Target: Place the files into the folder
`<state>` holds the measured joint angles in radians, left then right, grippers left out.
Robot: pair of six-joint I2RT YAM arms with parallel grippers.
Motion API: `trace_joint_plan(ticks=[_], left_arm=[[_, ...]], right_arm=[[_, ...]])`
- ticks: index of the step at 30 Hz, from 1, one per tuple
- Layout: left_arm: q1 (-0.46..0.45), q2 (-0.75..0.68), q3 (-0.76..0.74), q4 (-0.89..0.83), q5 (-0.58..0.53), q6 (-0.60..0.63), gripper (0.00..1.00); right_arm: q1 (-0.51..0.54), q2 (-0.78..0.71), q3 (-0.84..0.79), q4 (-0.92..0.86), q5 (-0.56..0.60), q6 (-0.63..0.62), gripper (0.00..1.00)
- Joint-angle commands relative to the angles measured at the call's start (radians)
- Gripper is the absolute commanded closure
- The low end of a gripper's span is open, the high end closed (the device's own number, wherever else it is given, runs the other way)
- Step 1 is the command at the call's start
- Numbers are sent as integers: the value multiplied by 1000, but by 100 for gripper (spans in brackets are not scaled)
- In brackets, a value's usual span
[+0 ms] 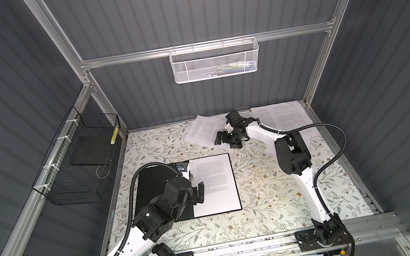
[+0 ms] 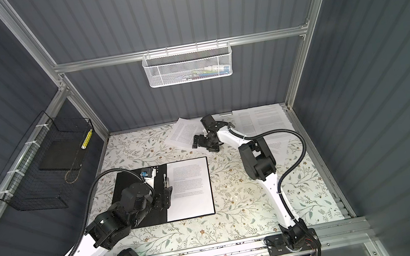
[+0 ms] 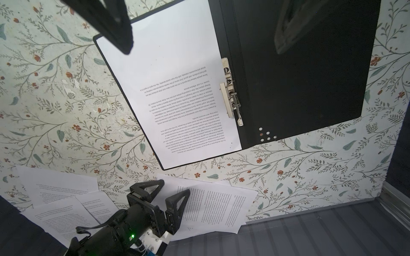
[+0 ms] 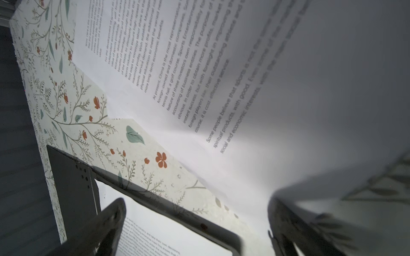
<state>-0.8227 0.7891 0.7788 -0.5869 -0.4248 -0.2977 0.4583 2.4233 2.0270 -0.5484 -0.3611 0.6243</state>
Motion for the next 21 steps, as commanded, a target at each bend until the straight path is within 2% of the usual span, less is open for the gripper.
trace_joint_plan(ticks=[1,7,12,21], left_arm=[[6,-19,27,-1,5,15,0],[6,-21,29,-4,-5,15,0],[6,-22,25,-1,-8,15,0],[6,-19,27,-3,-6,11,0]], right_arm=[[-4,13,5,-29,-44,30,1],[-31,-34,-99,-18,-39,72,1],[-62,-171,-339,89,-33,113,1],[-97,-507,-859,303,12,187,1]])
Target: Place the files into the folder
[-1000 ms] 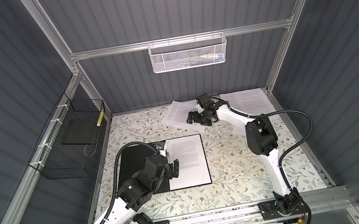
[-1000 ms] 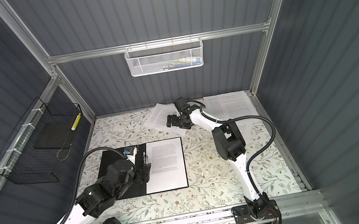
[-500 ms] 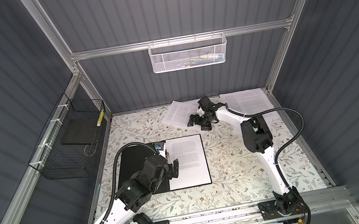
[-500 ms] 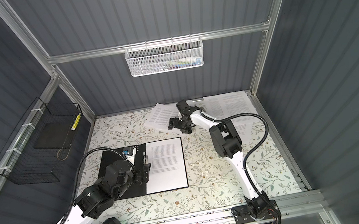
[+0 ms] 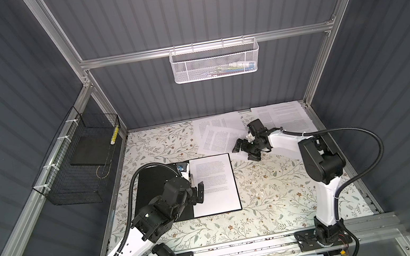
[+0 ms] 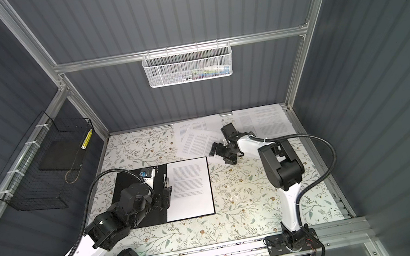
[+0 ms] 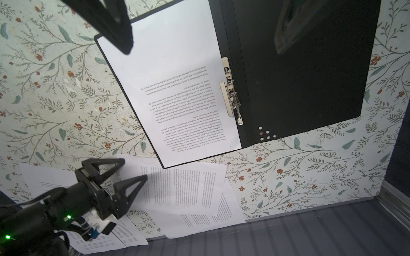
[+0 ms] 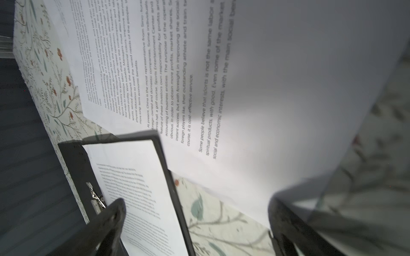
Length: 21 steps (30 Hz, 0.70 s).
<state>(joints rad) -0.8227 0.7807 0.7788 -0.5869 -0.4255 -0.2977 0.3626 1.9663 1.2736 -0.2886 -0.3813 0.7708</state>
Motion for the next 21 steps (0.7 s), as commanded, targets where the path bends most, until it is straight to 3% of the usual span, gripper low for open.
trace_joint_plan(ticks=[1,7,12,16,21], left_arm=[[7,-11,27,-4,-7,10,0],[5,-9,27,-1,9,7,0],[6,20,38,-1,94,-12,0],[5,104,74,21,275,-13,0],[1,330,117,155,515,-95,0]], right_arm=[[-1,-87,-166,69,33,51,1],[23,-288,-495,226,35,160,1],[122,-482,-709,279,143,276,1],[165,-594,-707,189,190,249,1],[39,-672,-610,70,187,99,1]])
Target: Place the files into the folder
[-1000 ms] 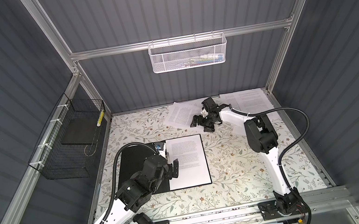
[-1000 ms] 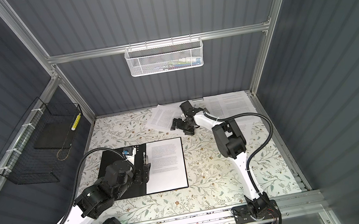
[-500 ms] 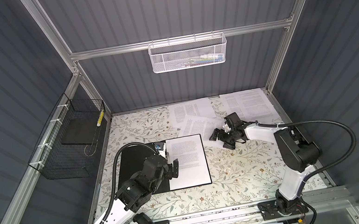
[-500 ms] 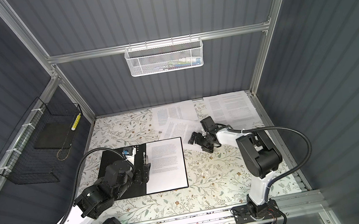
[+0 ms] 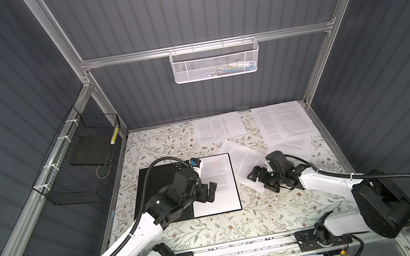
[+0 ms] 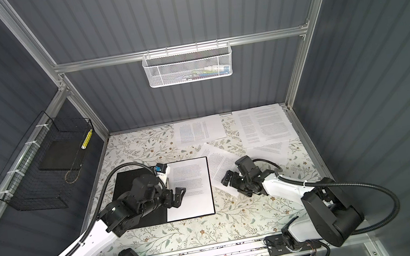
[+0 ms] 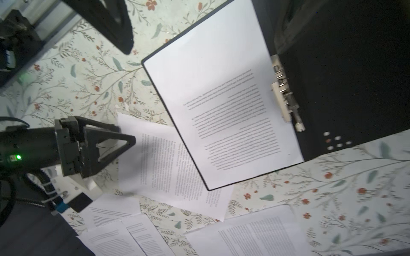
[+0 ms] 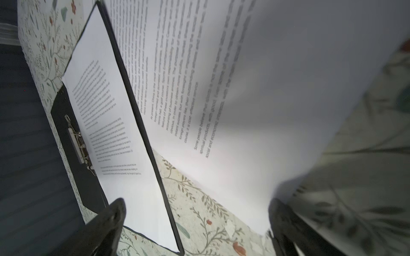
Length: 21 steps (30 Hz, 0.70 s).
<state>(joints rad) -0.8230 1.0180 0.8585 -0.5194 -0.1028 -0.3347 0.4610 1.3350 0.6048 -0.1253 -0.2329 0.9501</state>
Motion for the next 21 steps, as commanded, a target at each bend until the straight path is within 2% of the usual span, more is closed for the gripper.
trace_joint_plan(ticks=[1,3,5,10,17,21], left_arm=[[-6,156,53,120,225,-83,0],[-43,283,95,182,253,-110,0],[-113,412,174,218,212,-105,0],[-210,732,416,241,236,-110,0],[-243,1041,683,239,267,-141,0],[-253,1126,741,233,270,-142,0]], right_arm=[[-100,-58,72,-109,37,-106,1],[-177,-77,97,-124,27,-147,1],[-255,-58,142,-139,-20,-197,1],[-363,-22,220,-205,-93,-255,1],[-442,-101,170,-222,-170,-267,1],[-462,-135,157,-245,-182,-287,1]])
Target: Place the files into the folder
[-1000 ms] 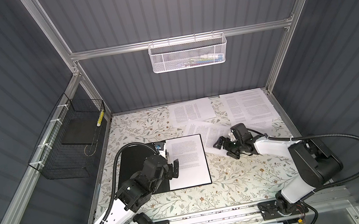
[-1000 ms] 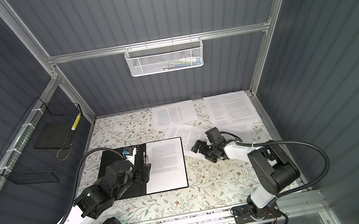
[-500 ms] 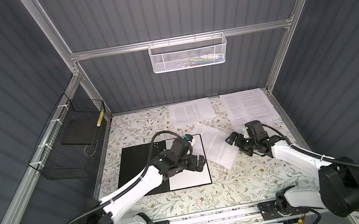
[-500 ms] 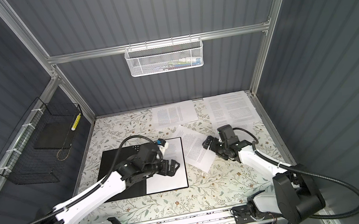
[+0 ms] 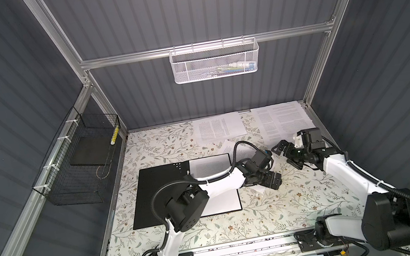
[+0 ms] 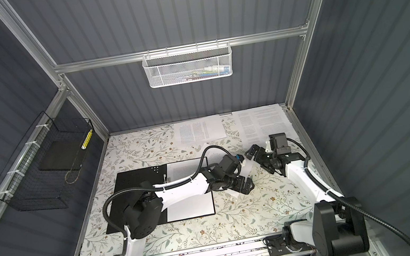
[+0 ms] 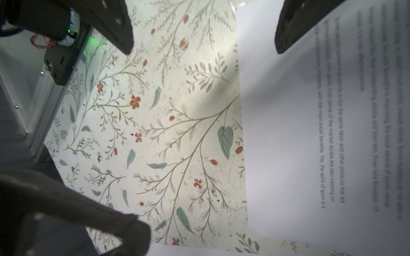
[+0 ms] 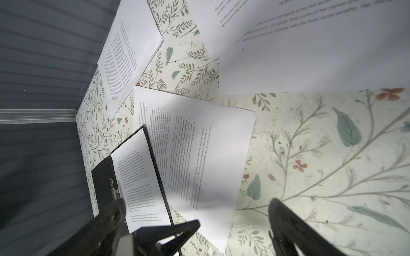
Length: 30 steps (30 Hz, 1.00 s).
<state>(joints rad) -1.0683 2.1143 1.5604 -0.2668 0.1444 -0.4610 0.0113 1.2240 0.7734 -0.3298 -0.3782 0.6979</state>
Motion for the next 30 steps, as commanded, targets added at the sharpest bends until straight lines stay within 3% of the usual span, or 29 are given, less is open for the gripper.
trace_joint_plan(ticks=[1,9,12,19,24,30], left_arm=[[-9,42,43,-19,27,-16,0],[-34,27,-57,30,63,-40,0],[-50,3,-134,79,122,-62,0],[-78,-133,-340,55,178,-50,0],[-78,-245,-465,15,221,-37,0],[-77,-321,-574,0,152,-47,0]], right_arm=[[-16,-30,-14,-46,-38,-38,1],[-28,-3,9,-44,-71,-57,1],[-27,33,37,-29,-87,-60,1],[-16,129,128,-31,-73,-75,1],[41,264,225,-52,-63,-130,1],[159,507,408,-209,69,-246,1]])
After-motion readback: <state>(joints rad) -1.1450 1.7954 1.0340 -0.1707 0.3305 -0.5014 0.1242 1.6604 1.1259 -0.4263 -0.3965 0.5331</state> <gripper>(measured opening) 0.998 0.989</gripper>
